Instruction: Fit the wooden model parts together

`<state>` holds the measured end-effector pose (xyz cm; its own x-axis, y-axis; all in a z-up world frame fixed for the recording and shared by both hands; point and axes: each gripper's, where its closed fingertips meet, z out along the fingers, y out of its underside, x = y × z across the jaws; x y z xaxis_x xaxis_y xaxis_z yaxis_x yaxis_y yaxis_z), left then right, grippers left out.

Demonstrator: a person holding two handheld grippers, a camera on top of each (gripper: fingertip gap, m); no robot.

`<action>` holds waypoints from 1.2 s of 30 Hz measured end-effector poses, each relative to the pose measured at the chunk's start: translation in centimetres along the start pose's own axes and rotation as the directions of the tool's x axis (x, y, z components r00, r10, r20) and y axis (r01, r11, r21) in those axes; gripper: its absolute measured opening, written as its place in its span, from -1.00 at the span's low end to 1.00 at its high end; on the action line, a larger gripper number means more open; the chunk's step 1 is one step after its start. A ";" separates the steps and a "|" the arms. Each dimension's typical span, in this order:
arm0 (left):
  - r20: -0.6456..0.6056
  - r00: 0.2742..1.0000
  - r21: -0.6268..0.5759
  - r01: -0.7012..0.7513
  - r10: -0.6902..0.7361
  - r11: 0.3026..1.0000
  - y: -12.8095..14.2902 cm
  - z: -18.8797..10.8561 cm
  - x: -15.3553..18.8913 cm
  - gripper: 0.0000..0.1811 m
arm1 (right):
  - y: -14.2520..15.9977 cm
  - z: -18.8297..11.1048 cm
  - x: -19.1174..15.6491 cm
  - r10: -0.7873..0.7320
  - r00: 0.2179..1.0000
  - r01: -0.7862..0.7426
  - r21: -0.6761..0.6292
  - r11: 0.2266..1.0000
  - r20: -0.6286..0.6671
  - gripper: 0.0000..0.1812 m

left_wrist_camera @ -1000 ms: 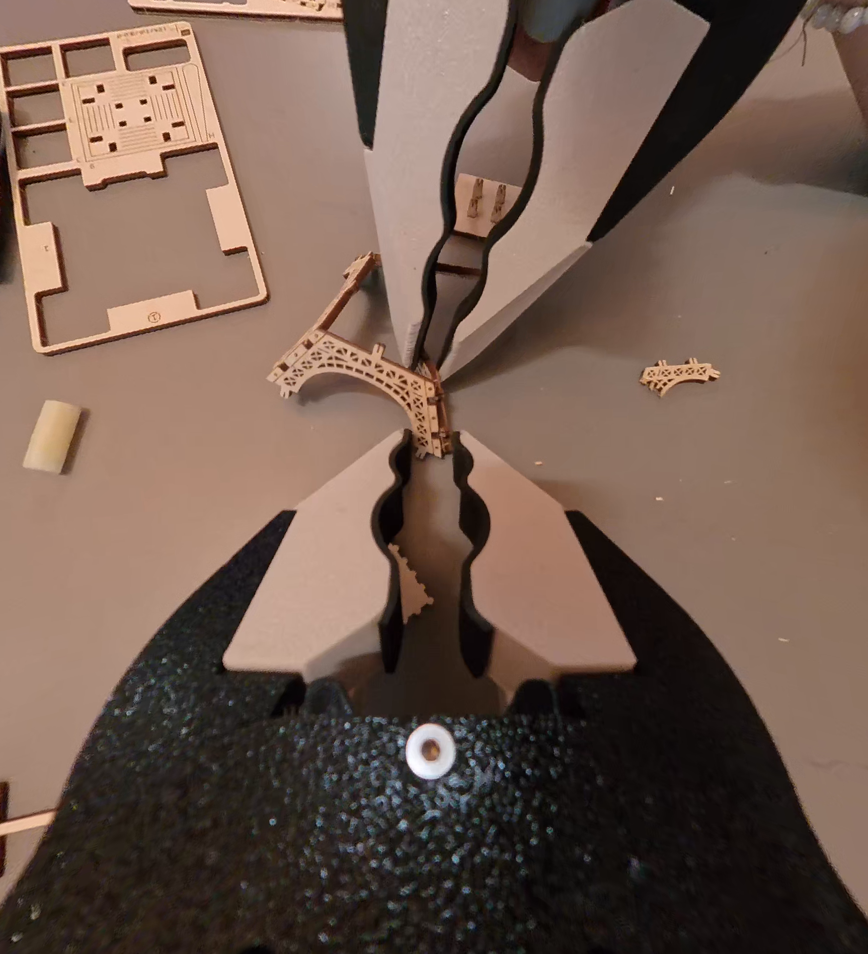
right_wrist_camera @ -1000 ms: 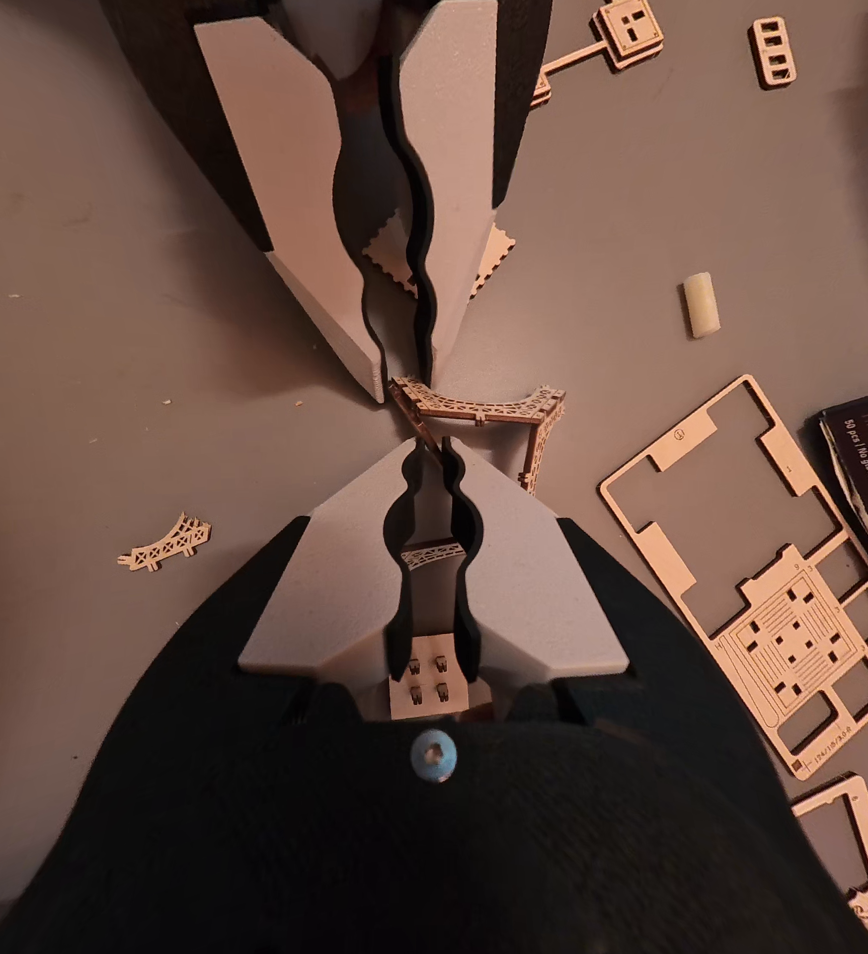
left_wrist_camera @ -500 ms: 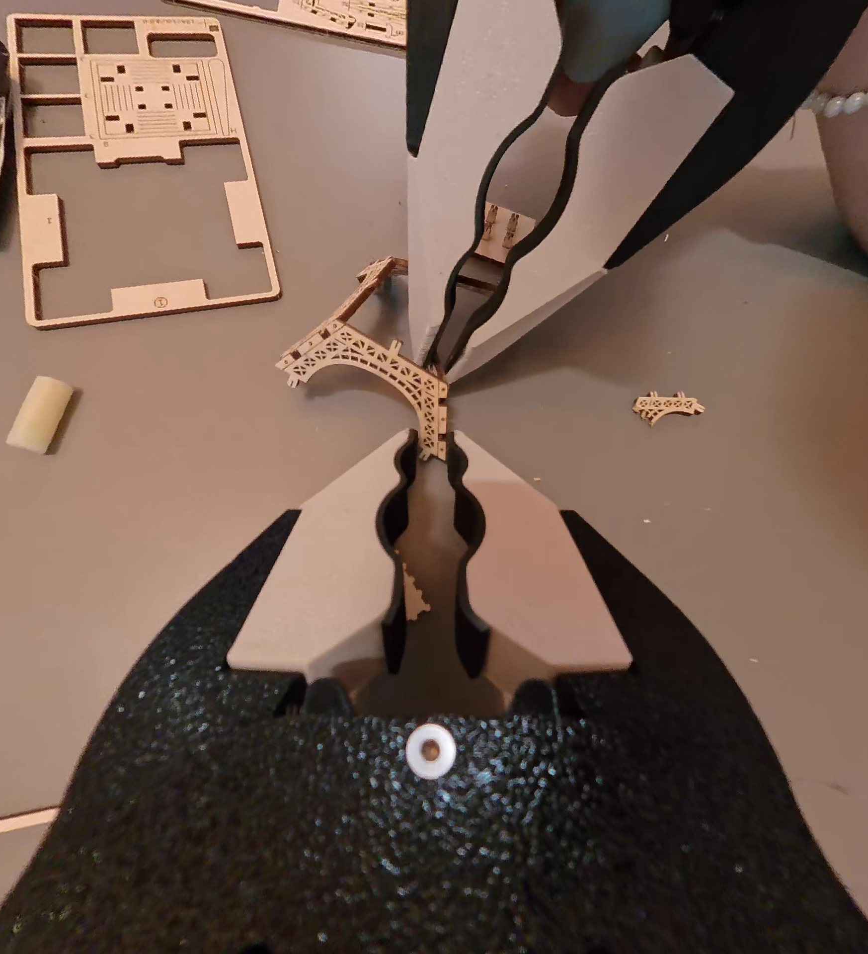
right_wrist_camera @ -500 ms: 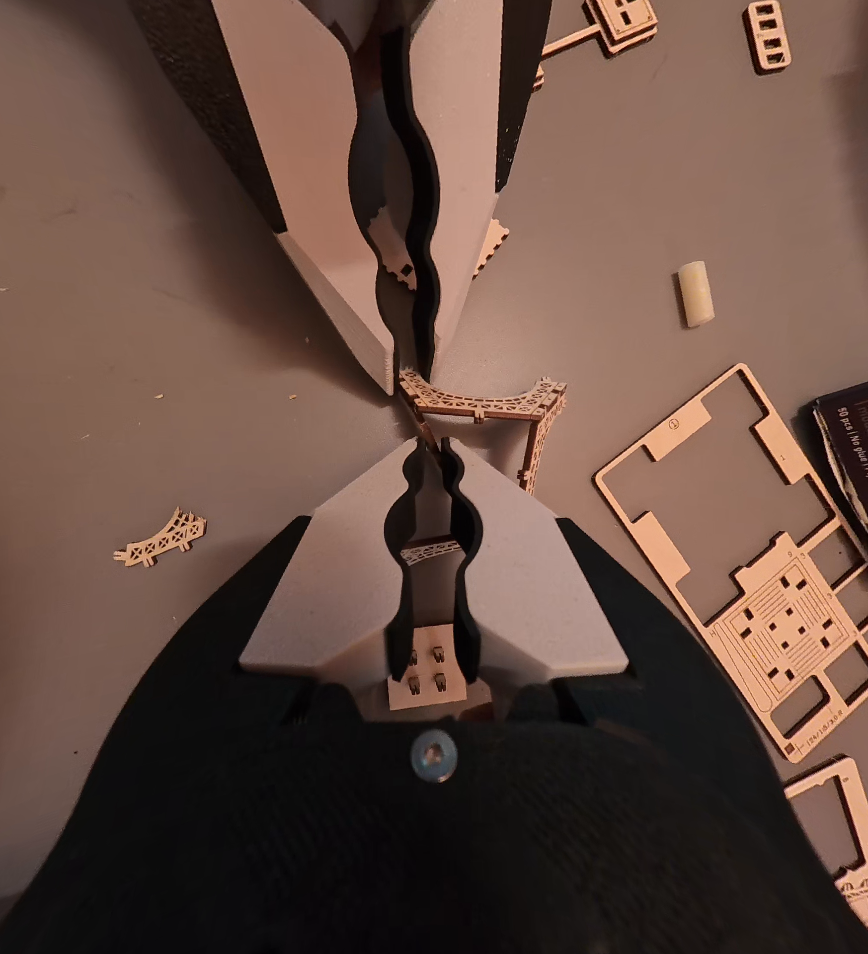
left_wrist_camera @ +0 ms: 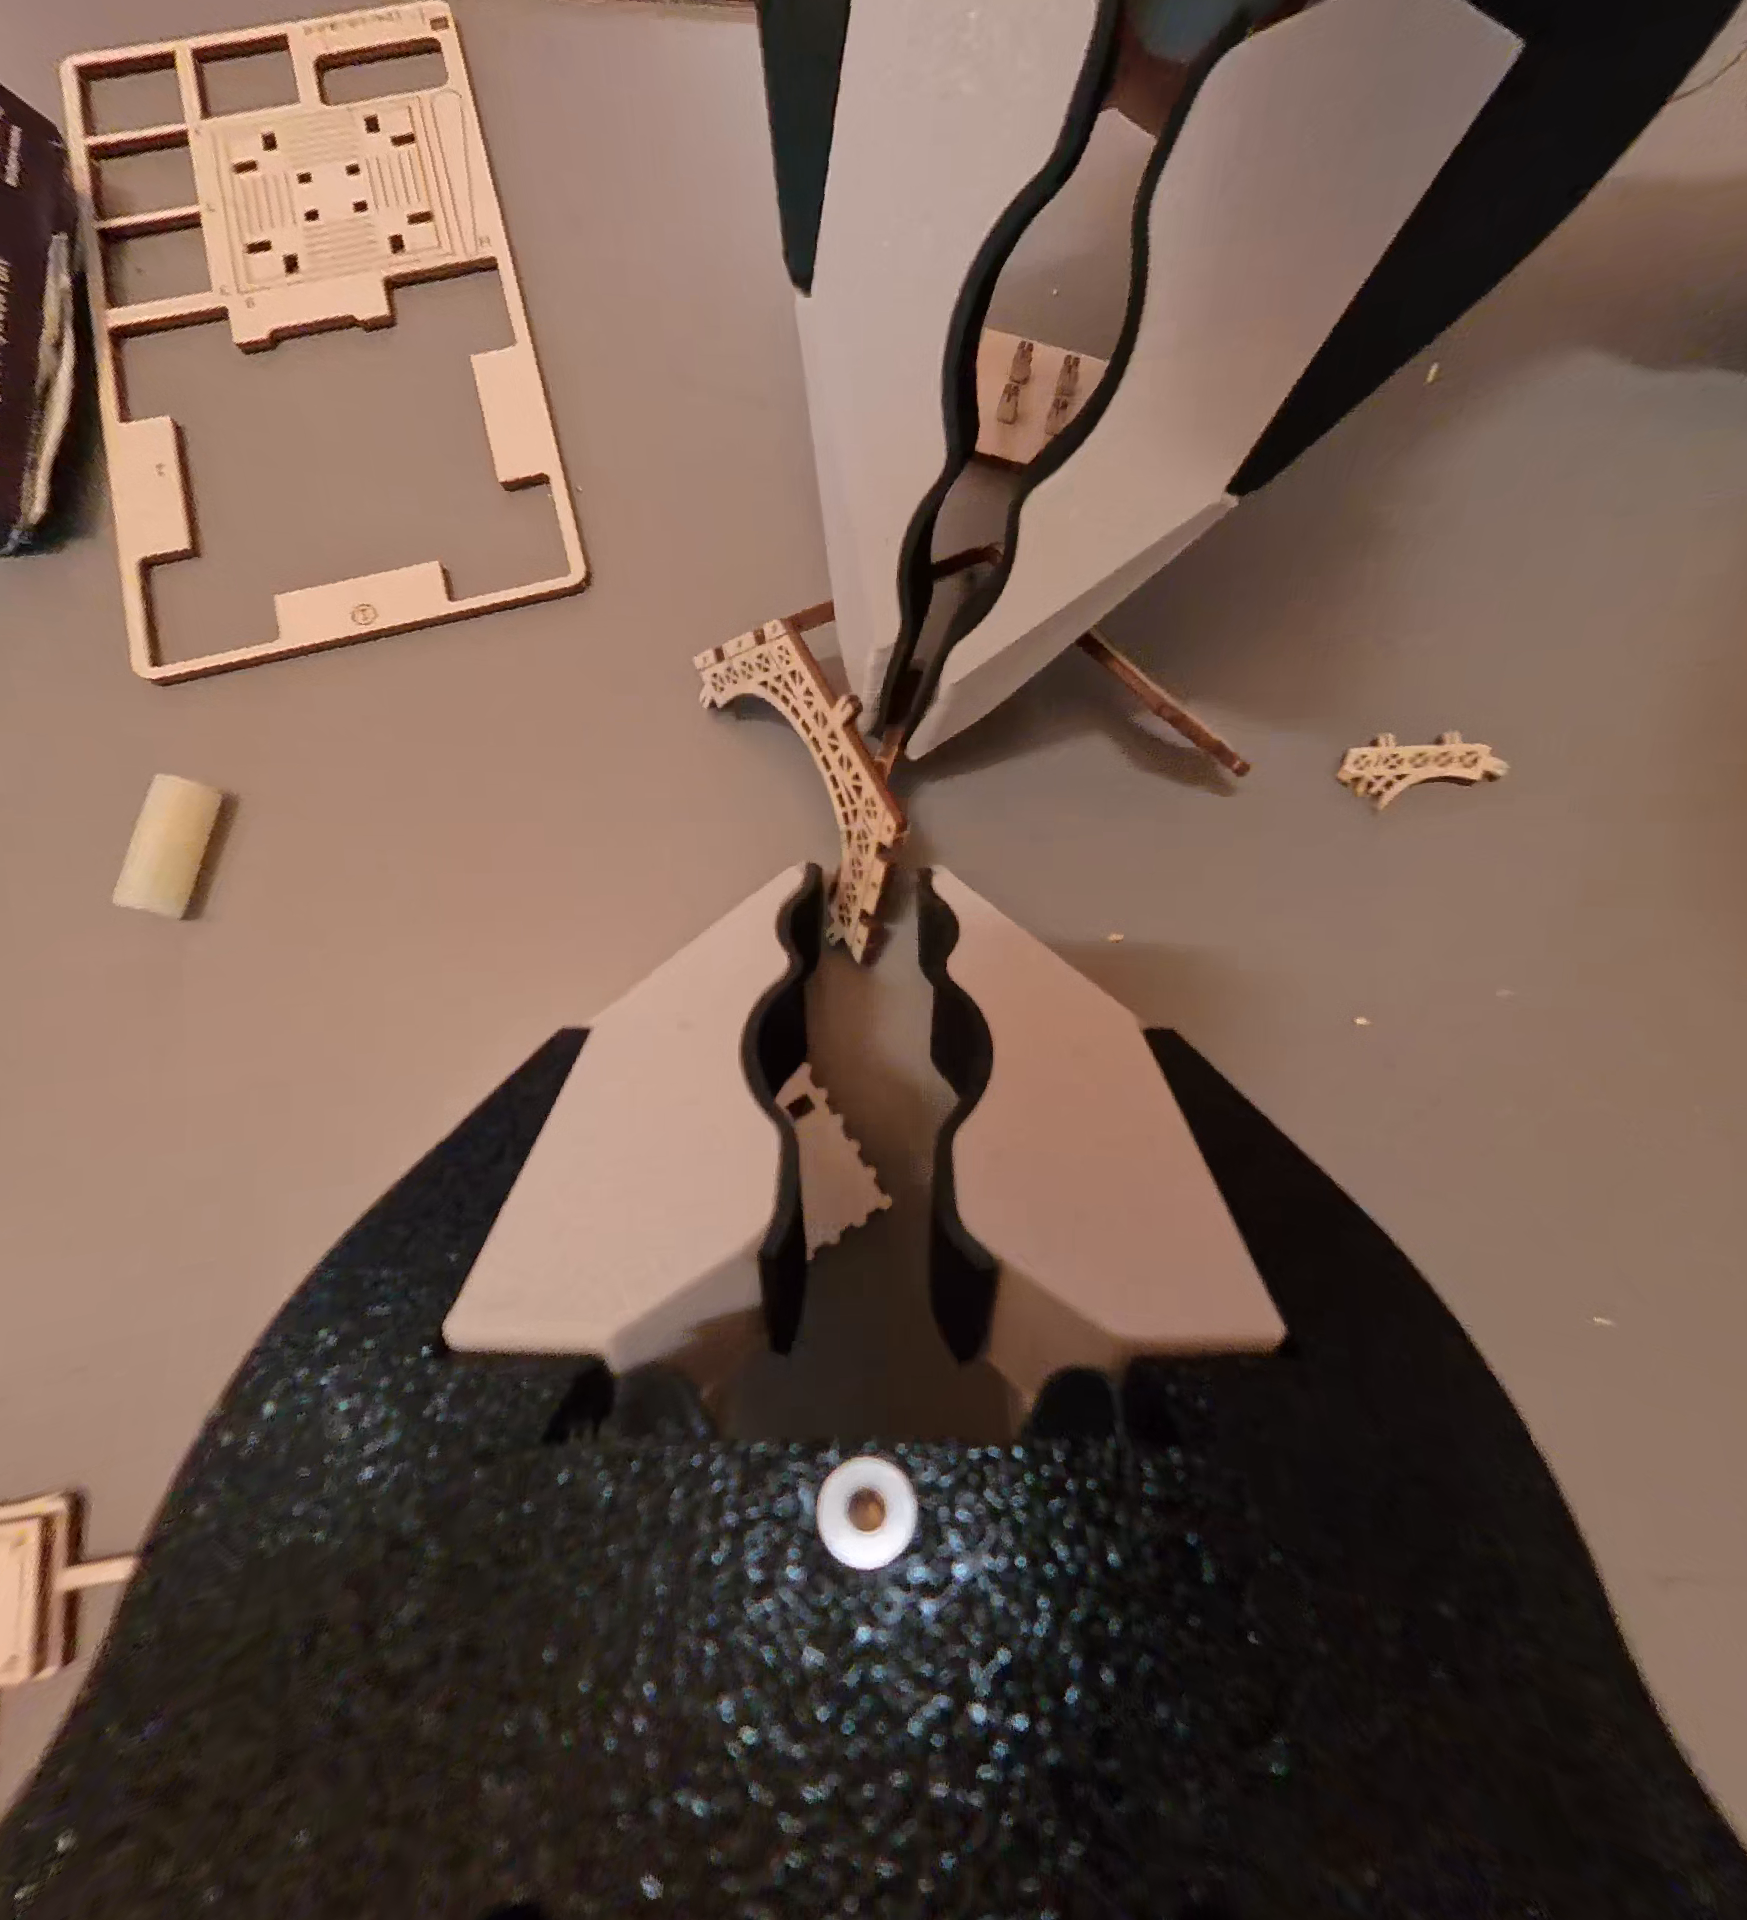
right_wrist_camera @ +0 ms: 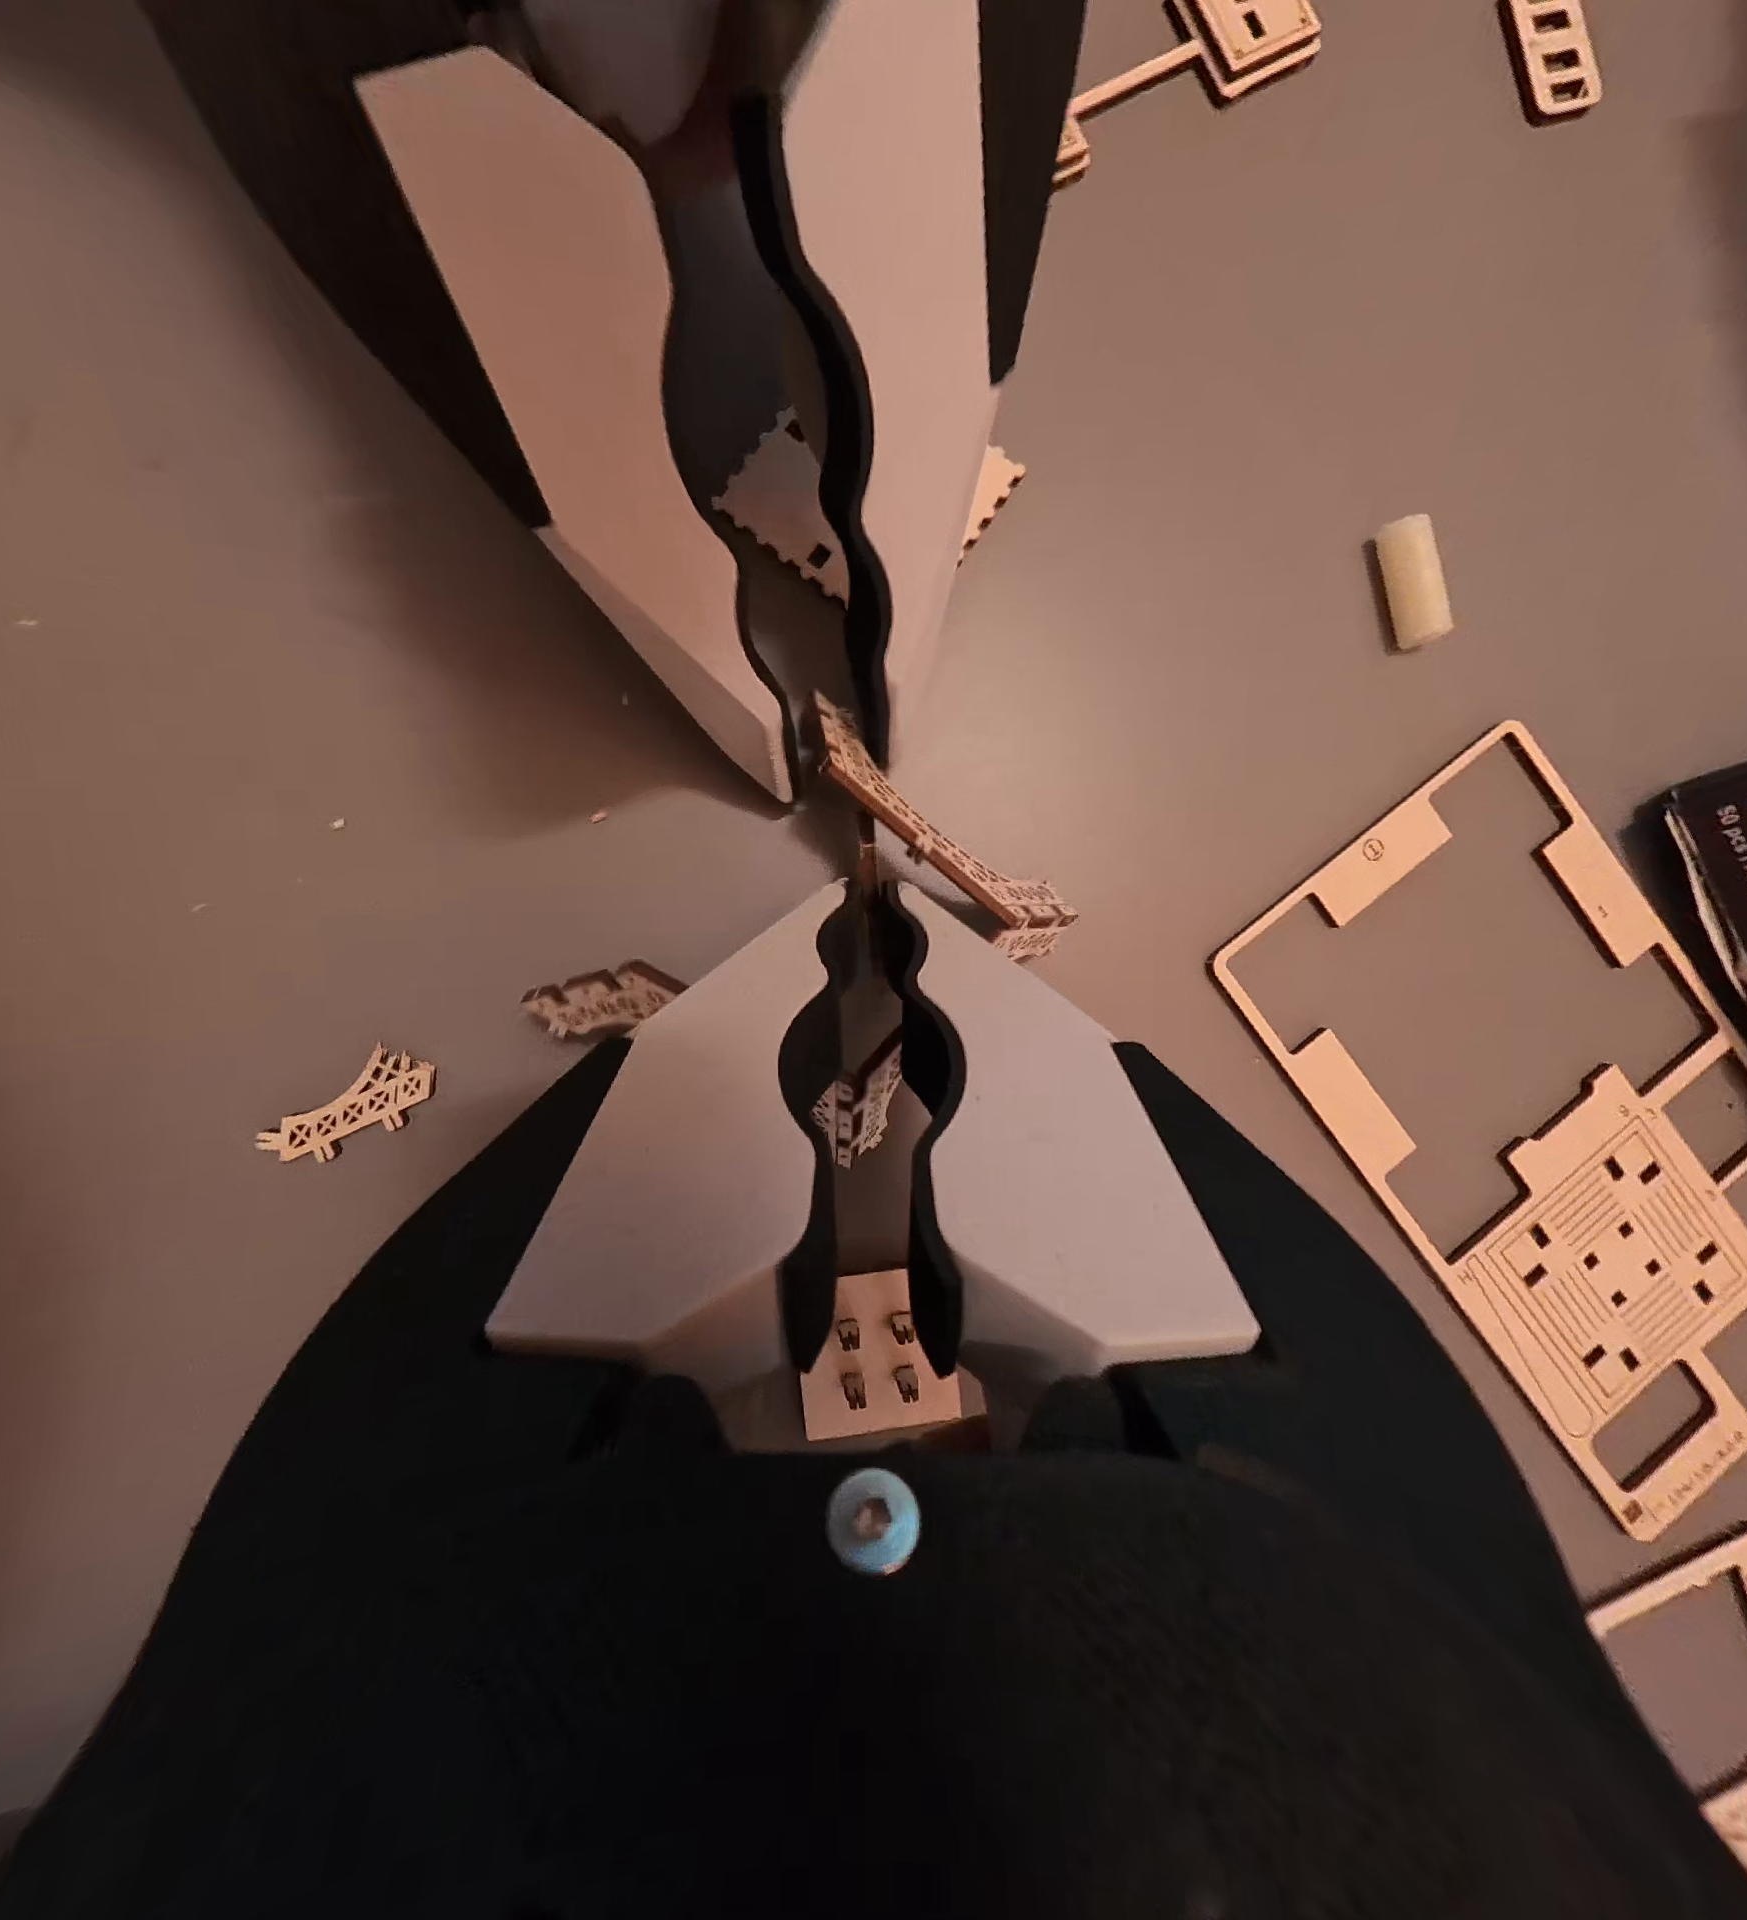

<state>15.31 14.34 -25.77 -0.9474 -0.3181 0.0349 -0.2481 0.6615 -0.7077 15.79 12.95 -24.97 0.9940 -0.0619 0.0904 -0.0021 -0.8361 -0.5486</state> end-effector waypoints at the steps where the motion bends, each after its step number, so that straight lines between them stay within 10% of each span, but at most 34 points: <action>1: 0.021 1.000 -0.010 -0.016 0.016 1.000 0.1 -0.1 -0.2 -0.78 | 0.0 0.0 0.0 0.014 1.000 -0.014 0.005 1.000 0.004 -0.99; 13: 0.478 0.814 -0.095 -0.326 0.330 0.941 0.3 -2.3 -0.2 -0.66 | -0.3 0.1 -0.6 0.224 0.967 -0.231 0.047 0.972 0.122 -0.99; 36: 0.566 0.755 -0.102 -0.334 0.330 0.937 0.1 -2.3 -0.4 -0.96 | -0.9 0.3 -2.1 0.259 0.938 -0.277 0.048 0.960 0.232 -0.99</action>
<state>15.19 16.06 -24.27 -0.6831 -0.4061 -0.6070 0.0632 0.7952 -0.6031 13.75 13.98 -24.92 0.9568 -0.1484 -0.2499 -0.2722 -0.7593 -0.5911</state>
